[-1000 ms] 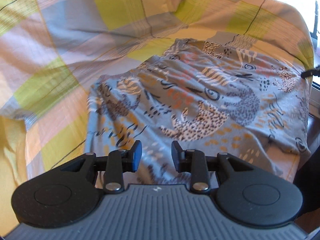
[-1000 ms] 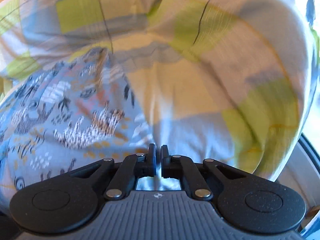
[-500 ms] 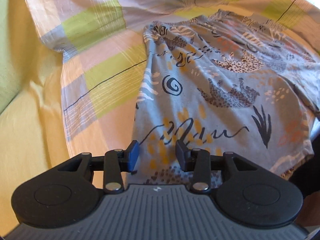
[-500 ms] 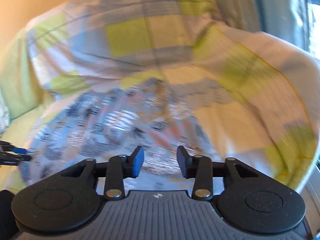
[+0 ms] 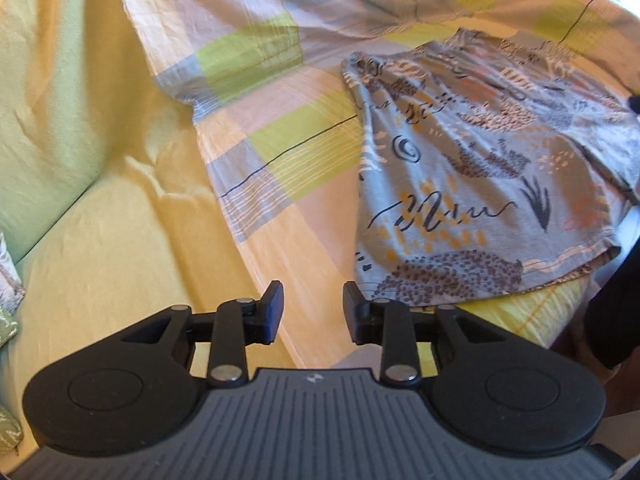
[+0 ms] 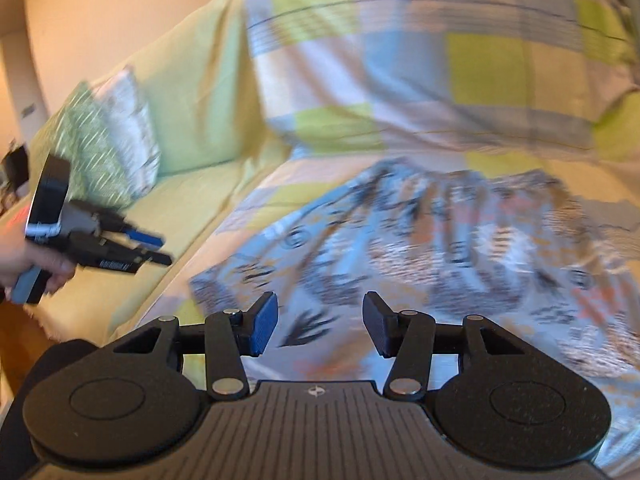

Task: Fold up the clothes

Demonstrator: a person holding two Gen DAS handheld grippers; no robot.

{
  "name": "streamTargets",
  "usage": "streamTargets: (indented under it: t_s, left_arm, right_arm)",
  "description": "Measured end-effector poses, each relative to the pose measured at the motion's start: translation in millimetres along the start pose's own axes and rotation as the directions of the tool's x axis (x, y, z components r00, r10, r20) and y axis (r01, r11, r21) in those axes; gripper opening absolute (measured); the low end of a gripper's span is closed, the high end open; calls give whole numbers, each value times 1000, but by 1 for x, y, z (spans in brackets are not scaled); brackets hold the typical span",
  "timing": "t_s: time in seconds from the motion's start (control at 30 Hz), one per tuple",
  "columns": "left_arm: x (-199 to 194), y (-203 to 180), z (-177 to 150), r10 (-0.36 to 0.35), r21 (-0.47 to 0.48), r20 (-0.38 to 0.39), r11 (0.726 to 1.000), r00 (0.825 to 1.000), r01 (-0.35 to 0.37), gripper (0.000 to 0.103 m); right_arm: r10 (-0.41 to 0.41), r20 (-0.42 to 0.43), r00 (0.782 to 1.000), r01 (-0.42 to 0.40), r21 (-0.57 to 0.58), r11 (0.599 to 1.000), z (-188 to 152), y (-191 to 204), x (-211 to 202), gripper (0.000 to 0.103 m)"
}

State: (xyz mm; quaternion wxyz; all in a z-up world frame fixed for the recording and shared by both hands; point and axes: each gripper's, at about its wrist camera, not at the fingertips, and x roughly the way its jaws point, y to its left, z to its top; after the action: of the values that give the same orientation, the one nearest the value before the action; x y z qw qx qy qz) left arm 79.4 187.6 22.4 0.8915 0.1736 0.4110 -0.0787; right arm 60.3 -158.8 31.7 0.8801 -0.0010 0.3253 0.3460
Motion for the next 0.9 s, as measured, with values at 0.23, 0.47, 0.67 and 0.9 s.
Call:
streamTargets:
  t_s: [0.23,0.47,0.67,0.9]
  left_arm:
    - [33,41,4,-31,3,61,1000,998,31,34]
    - [78,94,37,-80,-41,53,996,995,82,33]
    - [79,122,57,-186,-92,-50,979,981,181,33]
    - [76,149,71,-323,-164,-170,941,931,296,33]
  right_arm:
    - [150,-87,985,-166,-215,962,3,71,113,46]
    - [149,-213,966,-230,-433,872,1,128,202,42]
    - [-59,-208,976,-82,-606,792,2,153,215,42]
    - [-205,-295,933,-23,-617,786,15,178,226,0]
